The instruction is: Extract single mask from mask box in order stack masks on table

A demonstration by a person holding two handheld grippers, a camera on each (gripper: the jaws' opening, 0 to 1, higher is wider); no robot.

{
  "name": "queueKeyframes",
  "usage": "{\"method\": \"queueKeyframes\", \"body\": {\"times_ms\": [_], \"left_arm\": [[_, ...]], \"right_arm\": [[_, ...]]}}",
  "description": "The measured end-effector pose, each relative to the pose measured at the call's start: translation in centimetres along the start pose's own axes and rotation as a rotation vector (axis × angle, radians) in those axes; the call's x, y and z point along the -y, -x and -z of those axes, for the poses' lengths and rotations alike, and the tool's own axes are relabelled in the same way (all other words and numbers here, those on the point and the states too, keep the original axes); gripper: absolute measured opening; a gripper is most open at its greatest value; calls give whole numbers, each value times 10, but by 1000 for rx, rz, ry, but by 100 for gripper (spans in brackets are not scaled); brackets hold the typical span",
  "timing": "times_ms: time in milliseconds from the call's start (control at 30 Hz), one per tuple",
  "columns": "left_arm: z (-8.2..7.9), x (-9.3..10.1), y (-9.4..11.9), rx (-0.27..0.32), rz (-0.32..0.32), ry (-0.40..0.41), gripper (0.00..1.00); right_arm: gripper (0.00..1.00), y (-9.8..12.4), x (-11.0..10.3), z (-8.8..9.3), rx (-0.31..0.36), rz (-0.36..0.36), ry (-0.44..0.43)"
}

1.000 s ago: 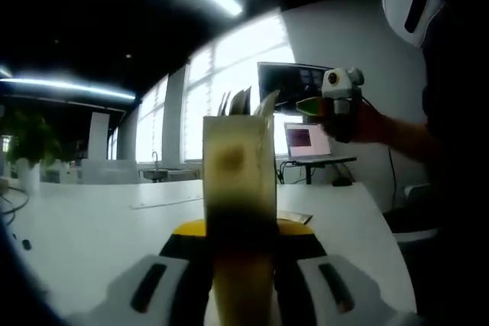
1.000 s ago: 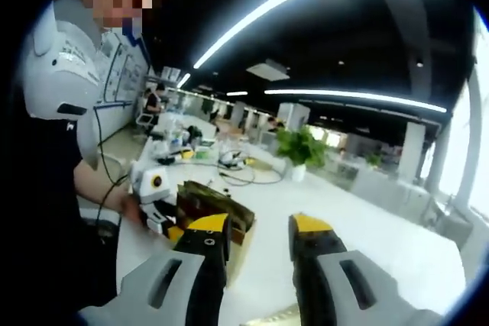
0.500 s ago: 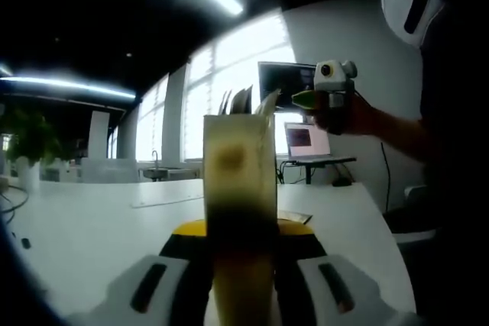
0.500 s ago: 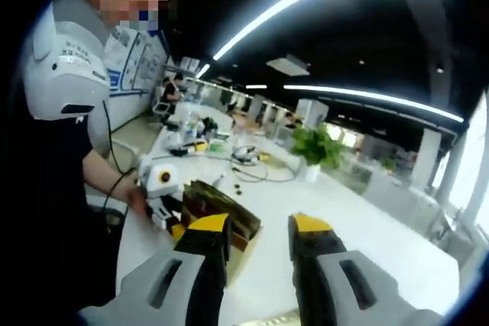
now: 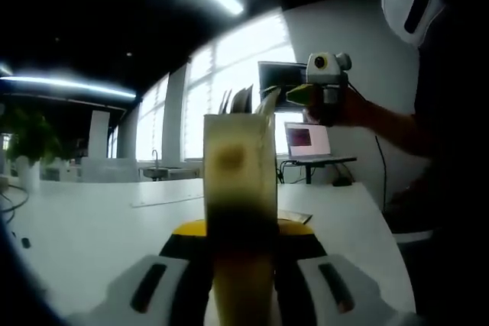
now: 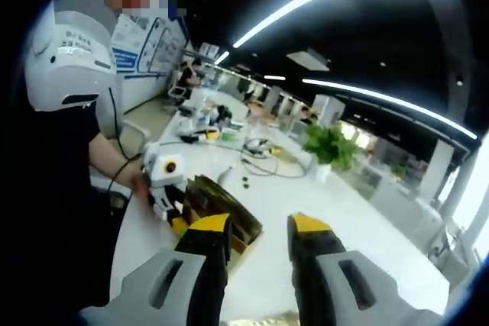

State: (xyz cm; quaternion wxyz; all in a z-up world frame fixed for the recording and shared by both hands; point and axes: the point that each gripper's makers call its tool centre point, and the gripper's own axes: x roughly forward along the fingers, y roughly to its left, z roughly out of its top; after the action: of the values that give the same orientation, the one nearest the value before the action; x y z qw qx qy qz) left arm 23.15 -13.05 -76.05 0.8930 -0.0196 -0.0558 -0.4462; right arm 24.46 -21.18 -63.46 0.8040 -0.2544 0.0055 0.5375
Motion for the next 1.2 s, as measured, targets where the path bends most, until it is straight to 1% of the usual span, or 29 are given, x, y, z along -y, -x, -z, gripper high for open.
{"method": "queueKeyframes", "body": {"times_ms": [100, 233, 433, 533, 700, 833, 1067, 1200], "left_arm": [[0, 0, 0, 0, 1, 1, 32], [0, 0, 0, -1, 1, 0, 32], [1, 0, 0, -4, -1, -7, 32], [1, 0, 0, -3, -1, -8, 32], [1, 0, 0, -4, -1, -7, 32], [1, 0, 0, -5, -1, -10, 32], [2, 0, 0, -5, 0, -7, 32], [2, 0, 0, -6, 1, -4, 32]], "right_arm": [[26, -6, -6, 2, -36, -35, 42], [25, -12, -11, 0, -57, -66, 79], [22, -21, -14, -3, -78, -106, 94], [21, -27, -19, -5, -81, -128, 111], [20, -35, -31, 2, -140, -166, 168], [13, -37, -35, 5, -165, -183, 186], [12, -45, -40, 9, -201, -210, 227], [11, -49, -42, 14, -236, -224, 278]]}}
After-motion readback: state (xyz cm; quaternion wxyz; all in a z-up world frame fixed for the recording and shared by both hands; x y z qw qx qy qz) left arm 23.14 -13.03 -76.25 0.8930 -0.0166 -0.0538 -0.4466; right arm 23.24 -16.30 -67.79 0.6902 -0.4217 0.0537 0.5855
